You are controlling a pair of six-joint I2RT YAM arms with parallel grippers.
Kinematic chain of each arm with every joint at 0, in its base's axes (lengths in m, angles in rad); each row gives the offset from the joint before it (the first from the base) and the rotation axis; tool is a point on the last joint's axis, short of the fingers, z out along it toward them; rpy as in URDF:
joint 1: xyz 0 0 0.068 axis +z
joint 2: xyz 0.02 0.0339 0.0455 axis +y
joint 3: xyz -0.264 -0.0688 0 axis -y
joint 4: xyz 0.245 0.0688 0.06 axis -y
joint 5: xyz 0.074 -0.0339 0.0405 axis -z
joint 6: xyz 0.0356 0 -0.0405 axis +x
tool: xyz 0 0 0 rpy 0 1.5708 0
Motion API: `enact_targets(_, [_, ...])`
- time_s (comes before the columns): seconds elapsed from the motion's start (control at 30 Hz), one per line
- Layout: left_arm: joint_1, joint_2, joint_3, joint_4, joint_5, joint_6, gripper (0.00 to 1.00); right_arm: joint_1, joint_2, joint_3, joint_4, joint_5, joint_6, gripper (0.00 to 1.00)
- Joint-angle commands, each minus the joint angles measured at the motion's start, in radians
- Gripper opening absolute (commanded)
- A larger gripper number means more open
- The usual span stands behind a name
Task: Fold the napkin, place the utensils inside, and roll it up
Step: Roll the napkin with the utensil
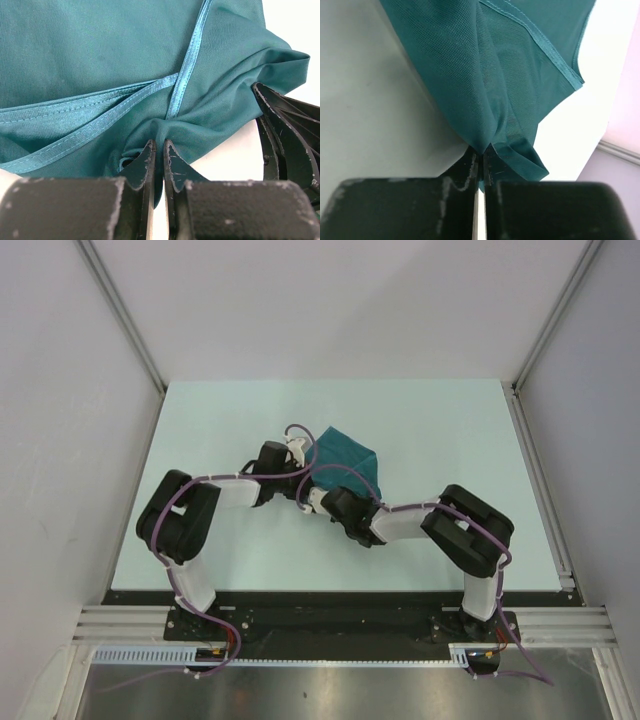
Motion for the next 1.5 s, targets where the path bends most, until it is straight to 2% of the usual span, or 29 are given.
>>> enact_targets(0.0, [-0.003, 0.056, -0.032, -0.236, -0.008, 0.01, 0.11, 0.0, 0.013, 0.044, -0.172, -0.167, 0.073, 0.0])
enact_targets(0.1, [0.006, 0.033, -0.029, -0.215, -0.008, -0.023, 0.28, -0.003, 0.009, 0.074, -0.247, -0.233, 0.104, 0.0])
enact_targets(0.13, [0.017, 0.024, -0.029, -0.203, -0.008, -0.031, 0.39, -0.002, 0.007, 0.098, -0.27, -0.254, 0.113, 0.0])
enact_targets(0.23, [0.049, -0.016, -0.033, -0.187, -0.017, -0.056, 0.59, -0.005, 0.015, 0.147, -0.386, -0.337, 0.145, 0.0])
enact_targets(0.33, [0.095, -0.061, -0.047, -0.181, -0.034, -0.071, 0.68, -0.017, 0.03, 0.213, -0.508, -0.414, 0.182, 0.0])
enact_targets(0.53, [0.166, -0.15, -0.102, -0.169, -0.072, -0.076, 0.74, -0.039, 0.044, 0.302, -0.659, -0.575, 0.231, 0.0])
enact_targets(0.77, [0.209, -0.242, -0.147, -0.101, -0.098, -0.094, 0.83, -0.063, 0.099, 0.356, -0.726, -0.698, 0.243, 0.0])
enact_targets(0.93, [0.22, -0.314, -0.182, -0.054, -0.131, -0.106, 0.83, -0.107, 0.116, 0.38, -0.762, -0.825, 0.252, 0.0])
enact_targets(1.03, [0.22, -0.341, -0.225, 0.009, -0.082, -0.097, 0.83, -0.137, 0.134, 0.408, -0.796, -0.895, 0.249, 0.0])
enact_targets(1.27, [0.192, -0.294, -0.246, 0.078, 0.041, -0.085, 0.84, -0.222, 0.197, 0.488, -0.877, -1.124, 0.223, 0.0])
enact_targets(1.47, [0.186, -0.231, -0.233, 0.106, 0.059, -0.105, 0.84, -0.284, 0.289, 0.555, -0.957, -1.267, 0.193, 0.0])
